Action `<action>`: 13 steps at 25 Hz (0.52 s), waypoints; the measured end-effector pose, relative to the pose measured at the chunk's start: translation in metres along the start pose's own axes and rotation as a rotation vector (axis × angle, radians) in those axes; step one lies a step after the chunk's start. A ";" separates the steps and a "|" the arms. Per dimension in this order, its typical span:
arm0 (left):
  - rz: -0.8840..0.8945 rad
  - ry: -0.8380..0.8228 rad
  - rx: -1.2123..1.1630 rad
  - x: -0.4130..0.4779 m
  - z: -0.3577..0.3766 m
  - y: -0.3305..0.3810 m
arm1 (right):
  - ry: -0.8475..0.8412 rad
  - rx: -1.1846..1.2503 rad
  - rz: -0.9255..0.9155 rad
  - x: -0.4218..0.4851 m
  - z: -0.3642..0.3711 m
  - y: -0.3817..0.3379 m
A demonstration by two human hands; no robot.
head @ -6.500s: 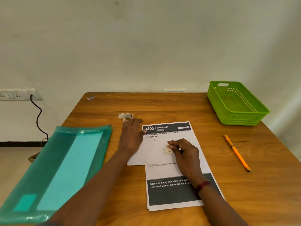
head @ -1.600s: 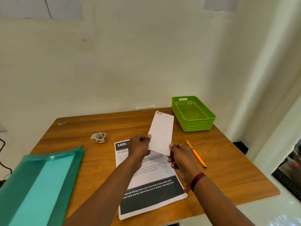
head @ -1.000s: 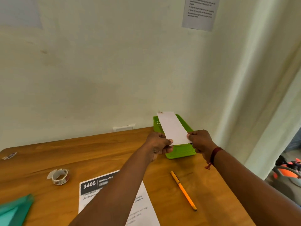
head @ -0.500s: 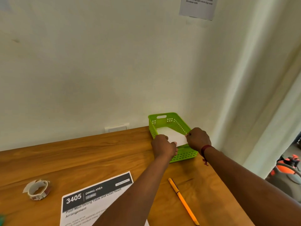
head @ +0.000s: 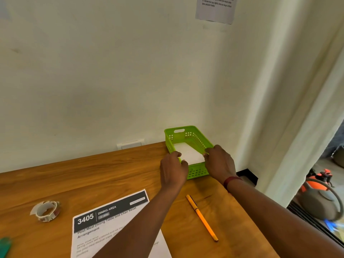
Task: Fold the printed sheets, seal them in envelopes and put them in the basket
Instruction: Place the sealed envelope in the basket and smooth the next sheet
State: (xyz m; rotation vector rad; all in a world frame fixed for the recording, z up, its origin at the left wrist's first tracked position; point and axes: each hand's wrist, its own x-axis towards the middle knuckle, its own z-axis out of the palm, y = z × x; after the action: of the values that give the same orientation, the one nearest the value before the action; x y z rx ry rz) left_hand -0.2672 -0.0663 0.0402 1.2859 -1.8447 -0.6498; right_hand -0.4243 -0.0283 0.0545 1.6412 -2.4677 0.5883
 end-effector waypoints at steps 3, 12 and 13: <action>0.043 -0.019 0.073 -0.015 -0.022 -0.008 | 0.017 -0.042 -0.116 -0.024 -0.010 -0.018; 0.125 -0.087 0.386 -0.094 -0.104 -0.076 | -0.033 0.009 -0.485 -0.118 0.004 -0.096; 0.109 -0.078 0.401 -0.104 -0.115 -0.086 | -0.041 0.011 -0.496 -0.128 0.010 -0.105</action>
State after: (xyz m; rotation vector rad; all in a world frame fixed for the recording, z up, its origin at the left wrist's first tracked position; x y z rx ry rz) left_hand -0.1075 0.0030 0.0076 1.4122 -2.1683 -0.2808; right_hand -0.2765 0.0429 0.0325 2.1750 -1.9577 0.4973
